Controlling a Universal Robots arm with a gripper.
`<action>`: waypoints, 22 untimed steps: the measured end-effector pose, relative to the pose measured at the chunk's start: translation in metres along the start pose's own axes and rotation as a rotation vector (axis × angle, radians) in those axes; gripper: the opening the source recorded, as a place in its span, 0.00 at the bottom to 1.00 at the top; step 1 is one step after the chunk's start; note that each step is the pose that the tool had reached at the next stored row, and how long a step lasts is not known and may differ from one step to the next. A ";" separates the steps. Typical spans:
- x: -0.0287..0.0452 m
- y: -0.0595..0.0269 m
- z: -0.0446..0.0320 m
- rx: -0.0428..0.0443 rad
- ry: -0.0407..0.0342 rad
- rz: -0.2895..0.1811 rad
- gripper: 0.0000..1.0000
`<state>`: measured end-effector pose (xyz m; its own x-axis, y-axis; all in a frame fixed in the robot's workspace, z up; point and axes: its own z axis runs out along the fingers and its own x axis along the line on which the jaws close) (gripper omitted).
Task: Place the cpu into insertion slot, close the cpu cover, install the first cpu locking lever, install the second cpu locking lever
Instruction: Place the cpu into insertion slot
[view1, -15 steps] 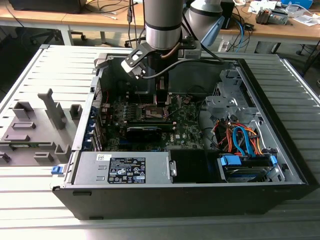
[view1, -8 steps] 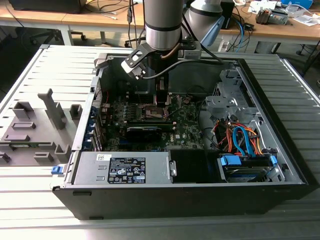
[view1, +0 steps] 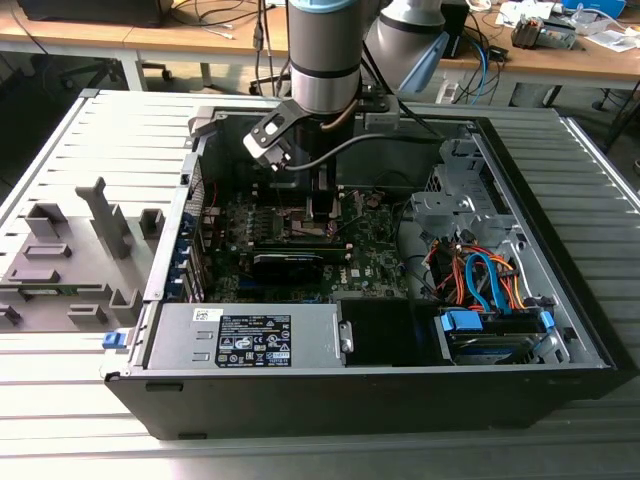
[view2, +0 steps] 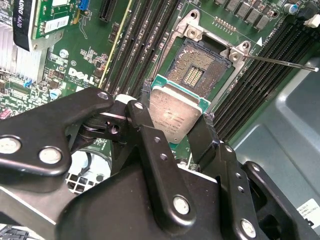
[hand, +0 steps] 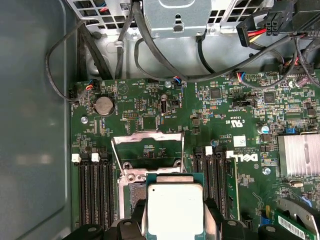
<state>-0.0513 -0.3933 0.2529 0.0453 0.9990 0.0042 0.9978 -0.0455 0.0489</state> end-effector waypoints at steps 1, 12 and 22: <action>0.0000 -0.0004 0.0085 0.0000 0.0000 0.000 0.54; 0.0000 -0.0007 0.0093 0.0000 0.0000 0.000 0.54; -0.0001 -0.0020 0.0106 0.0002 0.0016 -0.034 0.54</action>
<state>-0.0528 -0.3932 0.2422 0.0117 0.9999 0.0042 0.9987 -0.0119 0.0489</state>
